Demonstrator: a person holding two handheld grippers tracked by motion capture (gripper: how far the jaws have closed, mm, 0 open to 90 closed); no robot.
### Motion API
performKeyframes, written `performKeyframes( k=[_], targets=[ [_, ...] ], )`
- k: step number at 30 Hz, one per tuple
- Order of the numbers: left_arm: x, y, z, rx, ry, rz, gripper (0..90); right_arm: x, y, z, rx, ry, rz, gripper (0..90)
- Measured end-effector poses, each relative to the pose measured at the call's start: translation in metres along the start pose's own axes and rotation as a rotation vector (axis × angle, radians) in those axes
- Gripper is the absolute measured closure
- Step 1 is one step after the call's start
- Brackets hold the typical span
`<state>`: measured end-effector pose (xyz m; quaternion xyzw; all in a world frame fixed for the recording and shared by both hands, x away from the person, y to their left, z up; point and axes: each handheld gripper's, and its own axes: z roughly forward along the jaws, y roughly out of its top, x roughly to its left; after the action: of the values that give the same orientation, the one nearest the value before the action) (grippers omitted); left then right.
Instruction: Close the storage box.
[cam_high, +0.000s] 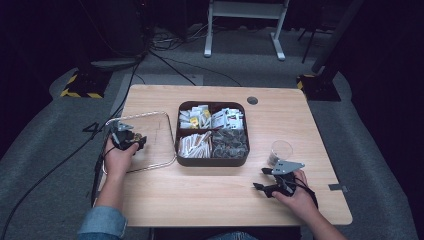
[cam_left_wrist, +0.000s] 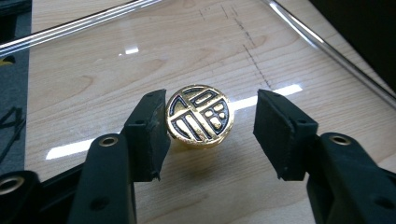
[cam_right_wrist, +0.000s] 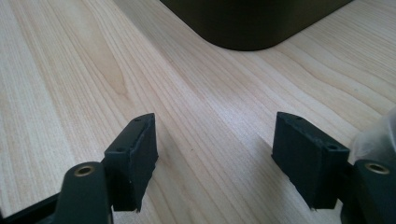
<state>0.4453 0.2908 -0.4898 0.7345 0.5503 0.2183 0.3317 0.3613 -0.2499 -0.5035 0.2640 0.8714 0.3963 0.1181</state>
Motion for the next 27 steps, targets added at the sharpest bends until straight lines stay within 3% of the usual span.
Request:
performKeyframes(
  k=[4,6,9,11,15,19,27],
  targets=[
    [0.0021,-0.0015,0.0011,0.006,0.010,-0.003,53.0,-0.0003,-0.0001,-0.0001,0.000,0.003,-0.003,31.0],
    [0.0021,-0.0035,0.0045,0.027,0.017,0.015,55.3,-0.0003,-0.0001,-0.0001,0.000,0.003,-0.003,31.0],
    [0.0045,-0.0061,0.0056,-0.003,0.010,-0.003,57.4,-0.0004,0.0000,-0.0001,0.000,0.003,-0.002,31.0],
    [0.0072,-0.0063,0.0049,-0.003,-0.013,-0.019,57.9,-0.0003,-0.0001,-0.0001,0.000,0.003,-0.003,30.9],
    [0.0049,-0.0058,0.0056,-0.005,0.002,0.014,58.3,-0.0004,0.0000,-0.0001,0.000,0.003,-0.003,31.0],
    [0.0072,-0.0060,0.0049,-0.002,-0.024,-0.013,58.4,-0.0005,0.0000,-0.0002,0.001,0.004,-0.003,31.0],
    [0.0087,-0.0032,0.0009,0.024,-0.029,-0.010,58.5,-0.0005,0.0001,-0.0001,0.001,0.004,-0.003,31.0]
  ],
)
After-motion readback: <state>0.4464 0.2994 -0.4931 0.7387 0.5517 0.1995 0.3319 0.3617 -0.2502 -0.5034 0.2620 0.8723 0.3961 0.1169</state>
